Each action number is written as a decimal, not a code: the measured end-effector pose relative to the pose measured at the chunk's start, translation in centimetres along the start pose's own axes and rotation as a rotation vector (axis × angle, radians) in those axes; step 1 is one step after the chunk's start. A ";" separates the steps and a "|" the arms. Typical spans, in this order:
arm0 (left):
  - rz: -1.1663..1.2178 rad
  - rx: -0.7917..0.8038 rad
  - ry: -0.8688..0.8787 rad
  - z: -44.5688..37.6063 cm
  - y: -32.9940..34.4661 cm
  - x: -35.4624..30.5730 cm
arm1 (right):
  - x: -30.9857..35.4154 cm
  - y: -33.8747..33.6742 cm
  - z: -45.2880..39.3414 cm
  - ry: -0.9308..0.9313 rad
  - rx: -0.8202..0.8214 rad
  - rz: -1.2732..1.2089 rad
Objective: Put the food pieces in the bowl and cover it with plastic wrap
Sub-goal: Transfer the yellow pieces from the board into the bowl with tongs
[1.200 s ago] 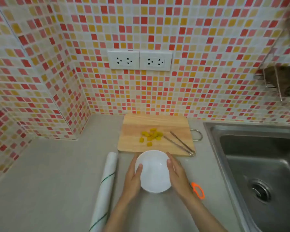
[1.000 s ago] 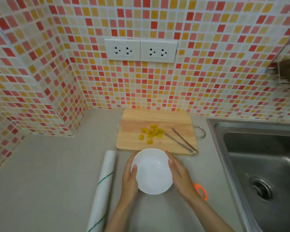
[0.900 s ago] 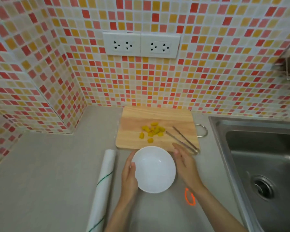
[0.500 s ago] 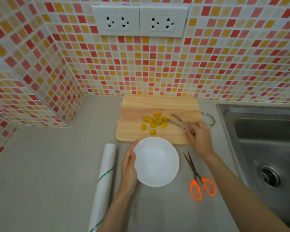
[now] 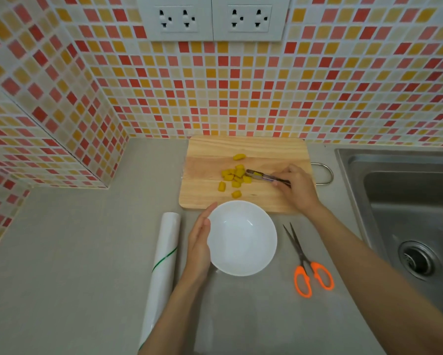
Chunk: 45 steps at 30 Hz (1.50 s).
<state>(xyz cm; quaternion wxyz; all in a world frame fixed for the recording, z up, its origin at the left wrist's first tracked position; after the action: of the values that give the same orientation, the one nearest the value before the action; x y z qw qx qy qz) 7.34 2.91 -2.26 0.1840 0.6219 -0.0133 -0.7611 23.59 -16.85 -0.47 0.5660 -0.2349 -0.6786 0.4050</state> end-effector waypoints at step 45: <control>0.034 -0.035 0.031 -0.6 -0.1 1.4 | 4.6 -1.0 9.9 -0.247 0.130 -0.074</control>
<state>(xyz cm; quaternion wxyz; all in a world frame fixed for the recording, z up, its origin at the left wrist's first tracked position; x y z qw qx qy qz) 7.63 2.72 -3.73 0.2081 0.6301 -0.0076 -0.7481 13.12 -16.64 2.70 0.5065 -0.1208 -0.7236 0.4530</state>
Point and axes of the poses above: each hand's wrist, its own z-axis away from the middle knuckle, its own y-axis out of the palm, x = y × z, the point moved 4 cm from there along -z, towards the middle knuckle, and after that the axes turned 2 degrees about x, right-handed, at the moved point
